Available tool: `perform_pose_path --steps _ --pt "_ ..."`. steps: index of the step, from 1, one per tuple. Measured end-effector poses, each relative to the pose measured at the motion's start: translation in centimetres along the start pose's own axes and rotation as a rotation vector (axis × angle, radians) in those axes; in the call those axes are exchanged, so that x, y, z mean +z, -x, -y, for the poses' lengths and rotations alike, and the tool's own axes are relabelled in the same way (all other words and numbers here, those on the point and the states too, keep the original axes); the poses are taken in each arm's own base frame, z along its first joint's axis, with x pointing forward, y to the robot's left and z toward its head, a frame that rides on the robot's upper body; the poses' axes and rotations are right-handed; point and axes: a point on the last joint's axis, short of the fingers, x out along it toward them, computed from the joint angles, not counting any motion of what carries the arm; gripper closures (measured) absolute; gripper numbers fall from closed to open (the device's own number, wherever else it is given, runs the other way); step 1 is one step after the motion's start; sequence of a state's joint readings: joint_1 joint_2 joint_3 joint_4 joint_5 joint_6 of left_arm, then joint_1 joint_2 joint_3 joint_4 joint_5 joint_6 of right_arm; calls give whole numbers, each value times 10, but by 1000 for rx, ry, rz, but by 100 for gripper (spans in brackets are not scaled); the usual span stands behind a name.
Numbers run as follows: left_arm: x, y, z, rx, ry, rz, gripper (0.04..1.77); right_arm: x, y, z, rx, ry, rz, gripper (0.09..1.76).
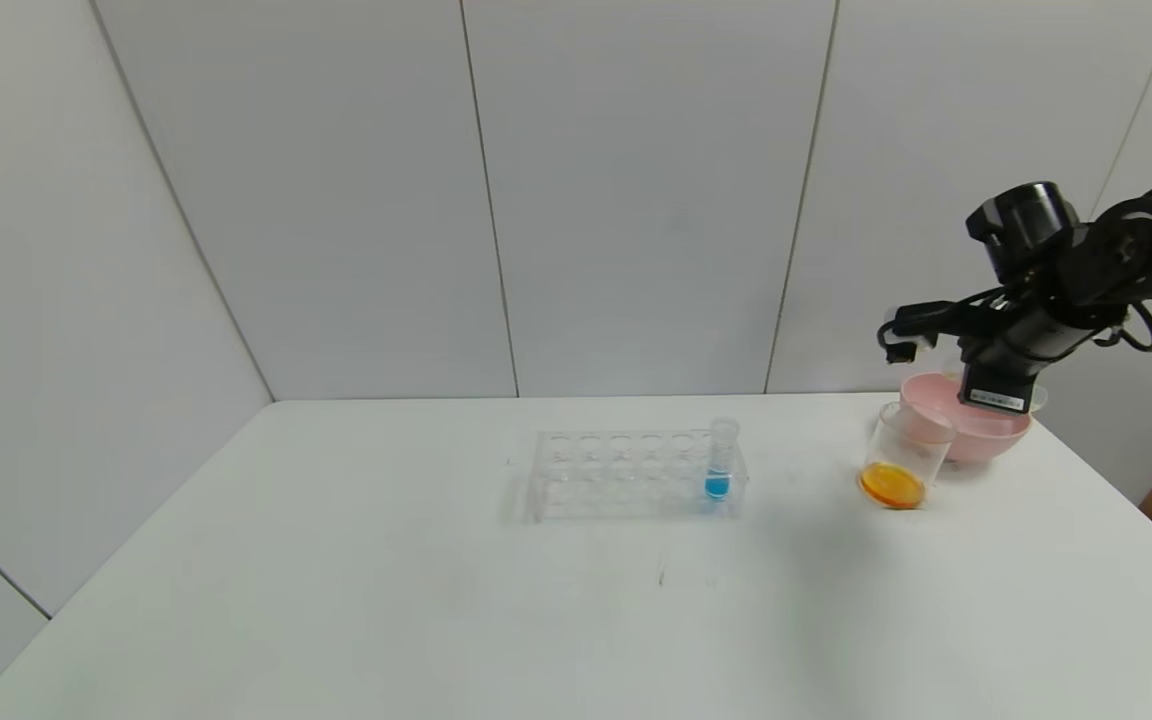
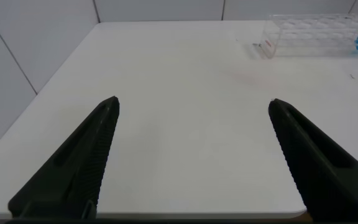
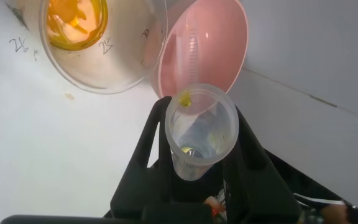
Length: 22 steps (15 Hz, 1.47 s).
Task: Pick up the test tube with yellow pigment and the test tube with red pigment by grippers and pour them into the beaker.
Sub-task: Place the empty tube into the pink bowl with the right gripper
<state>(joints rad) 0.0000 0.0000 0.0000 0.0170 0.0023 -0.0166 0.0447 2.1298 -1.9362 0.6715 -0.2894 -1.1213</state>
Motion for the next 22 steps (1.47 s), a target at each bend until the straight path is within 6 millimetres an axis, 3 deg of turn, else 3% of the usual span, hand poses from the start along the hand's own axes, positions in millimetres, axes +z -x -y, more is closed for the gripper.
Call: perform_pose_path --steps 4,8,12,18,22 --pt "0 0 0 0 0 0 9 -35 14 9 56 -206 113 132" --pt "0 0 0 0 0 0 9 -53 22 17 49 -444 274 132" --pt "0 0 0 0 0 0 9 -55 14 22 -137 -628 486 132" --pt "0 0 0 0 0 0 9 -48 -3 20 -85 -1069 619 132" --pt "0 0 0 0 0 0 9 -52 -32 26 -134 -1164 624 132"
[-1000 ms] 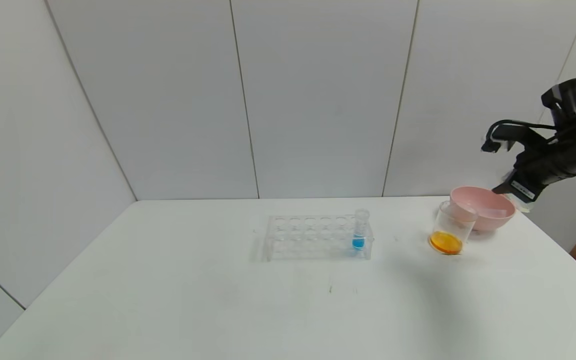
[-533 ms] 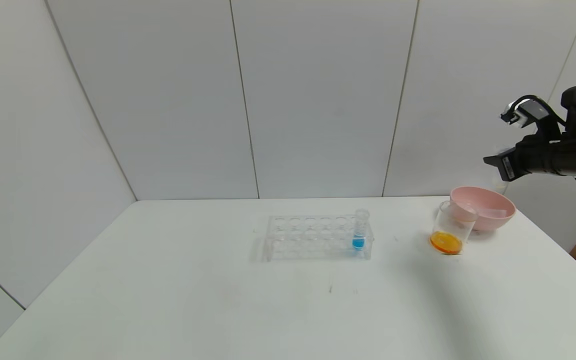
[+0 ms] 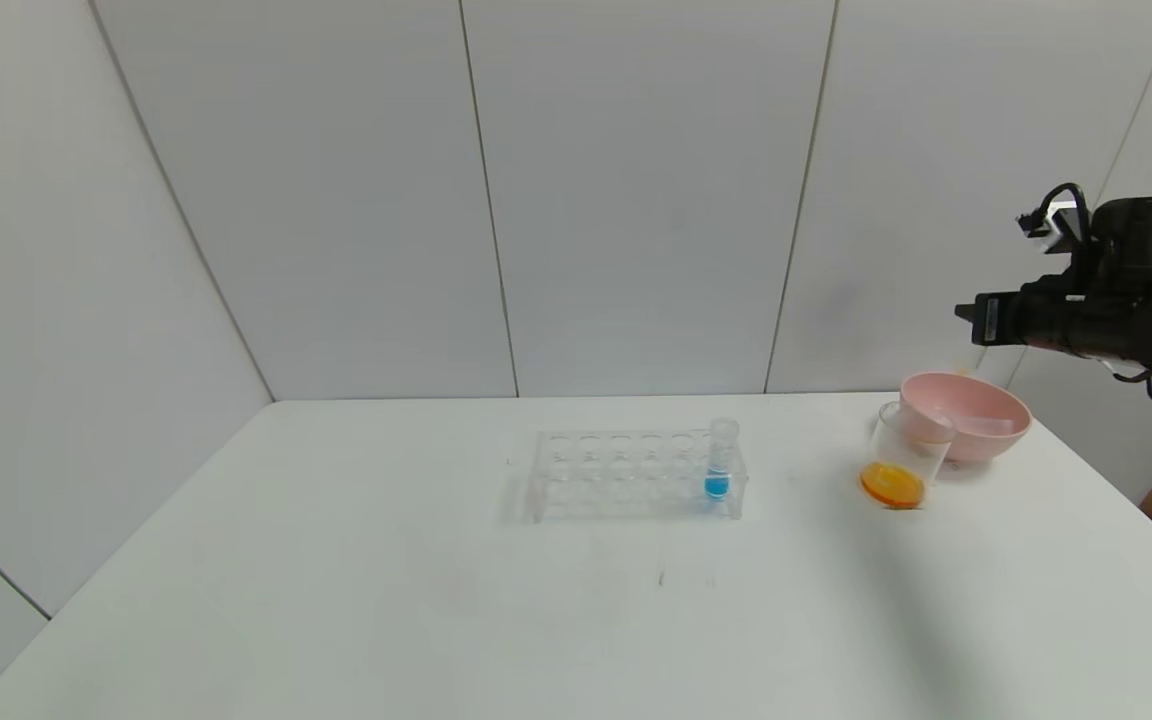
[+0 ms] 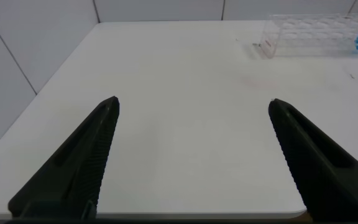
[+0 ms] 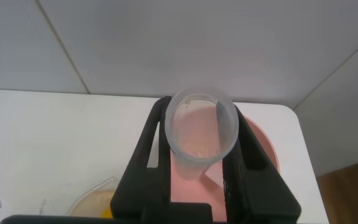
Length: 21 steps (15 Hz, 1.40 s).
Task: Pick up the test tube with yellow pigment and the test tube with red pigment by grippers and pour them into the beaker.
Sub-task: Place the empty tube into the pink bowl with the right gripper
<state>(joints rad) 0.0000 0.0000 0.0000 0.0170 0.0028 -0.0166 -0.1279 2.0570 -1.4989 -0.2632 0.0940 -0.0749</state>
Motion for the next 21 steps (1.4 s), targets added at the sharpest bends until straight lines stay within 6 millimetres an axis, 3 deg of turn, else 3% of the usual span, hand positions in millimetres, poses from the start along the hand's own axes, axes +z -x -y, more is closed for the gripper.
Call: perform_pose_path --steps 4,9,21 --pt "0 0 0 0 0 0 9 -13 -28 16 -118 -59 -26 132" --pt "0 0 0 0 0 0 9 -38 -52 25 -138 -92 -72 132" --pt "0 0 0 0 0 0 9 -47 -59 27 -140 -91 -115 130"
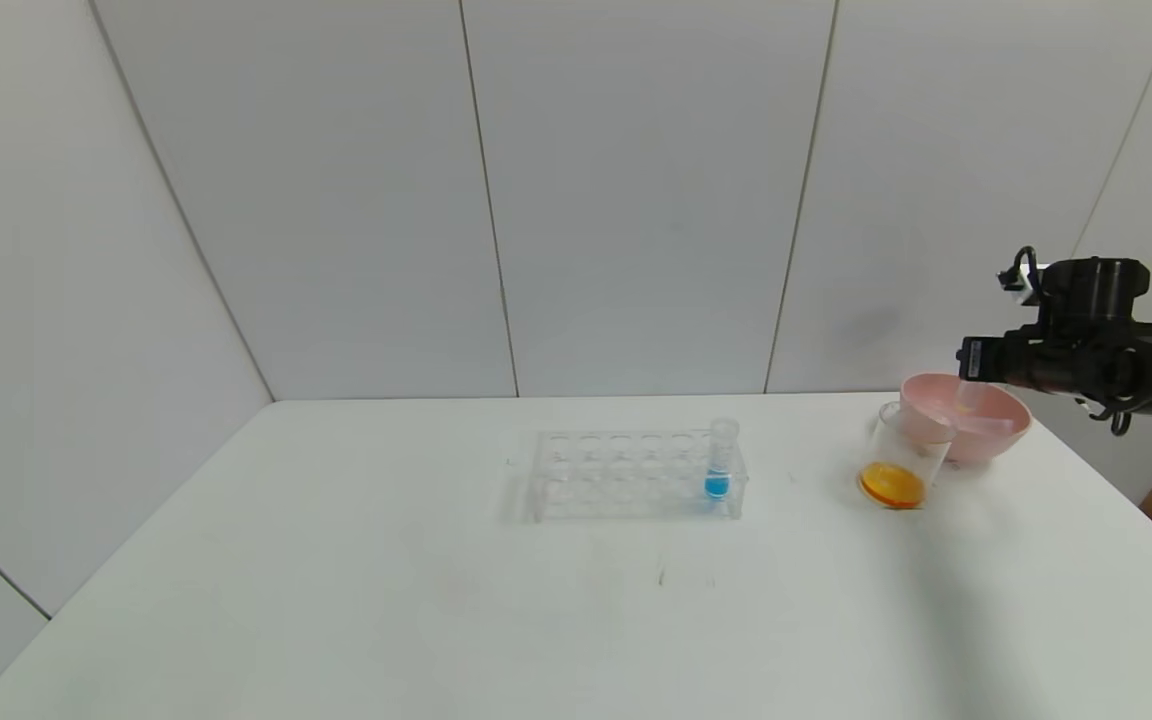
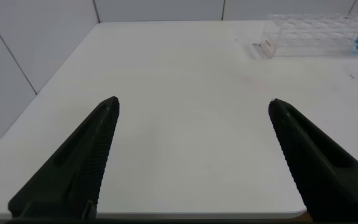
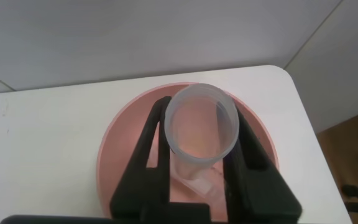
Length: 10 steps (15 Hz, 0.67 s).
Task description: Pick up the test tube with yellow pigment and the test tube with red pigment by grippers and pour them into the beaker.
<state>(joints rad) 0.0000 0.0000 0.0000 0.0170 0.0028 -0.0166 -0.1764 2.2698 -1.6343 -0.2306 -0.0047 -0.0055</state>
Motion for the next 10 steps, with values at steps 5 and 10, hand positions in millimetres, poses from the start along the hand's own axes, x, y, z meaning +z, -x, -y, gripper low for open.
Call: perform_pose_path --steps 5,10 --pt "0 0 0 0 0 0 9 3 1 4 -6 -9 17 75" --pt "0 0 0 0 0 0 9 2 4 4 -10 -6 10 46"
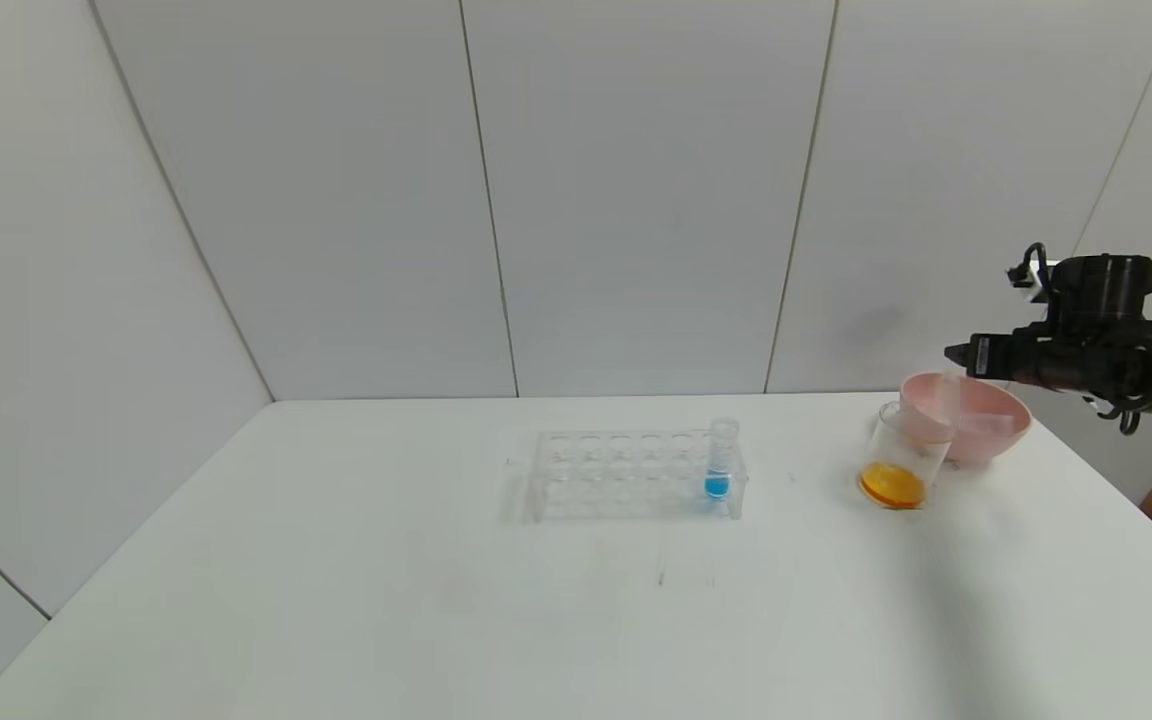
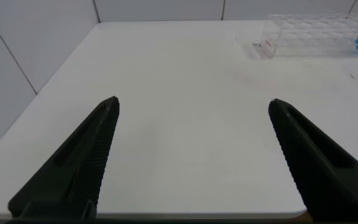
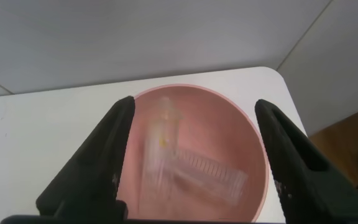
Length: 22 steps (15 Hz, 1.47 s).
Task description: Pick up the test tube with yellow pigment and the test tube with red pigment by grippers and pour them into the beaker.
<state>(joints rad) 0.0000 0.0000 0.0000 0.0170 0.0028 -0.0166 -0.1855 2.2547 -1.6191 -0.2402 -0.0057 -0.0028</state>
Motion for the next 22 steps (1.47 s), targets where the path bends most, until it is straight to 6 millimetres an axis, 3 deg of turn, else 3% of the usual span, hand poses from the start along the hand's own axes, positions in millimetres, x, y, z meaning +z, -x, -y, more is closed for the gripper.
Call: perform_pose_path --steps 4,9,16,22 --pt "0 0 0 0 0 0 9 -5 20 -1 5 5 -28 33" --pt "0 0 0 0 0 0 9 -17 84 -7 47 11 -14 24" --pt "0 0 0 0 0 0 9 -28 205 -35 180 42 90 18" --pt "0 0 0 0 0 0 9 -39 329 -41 318 71 265 16"
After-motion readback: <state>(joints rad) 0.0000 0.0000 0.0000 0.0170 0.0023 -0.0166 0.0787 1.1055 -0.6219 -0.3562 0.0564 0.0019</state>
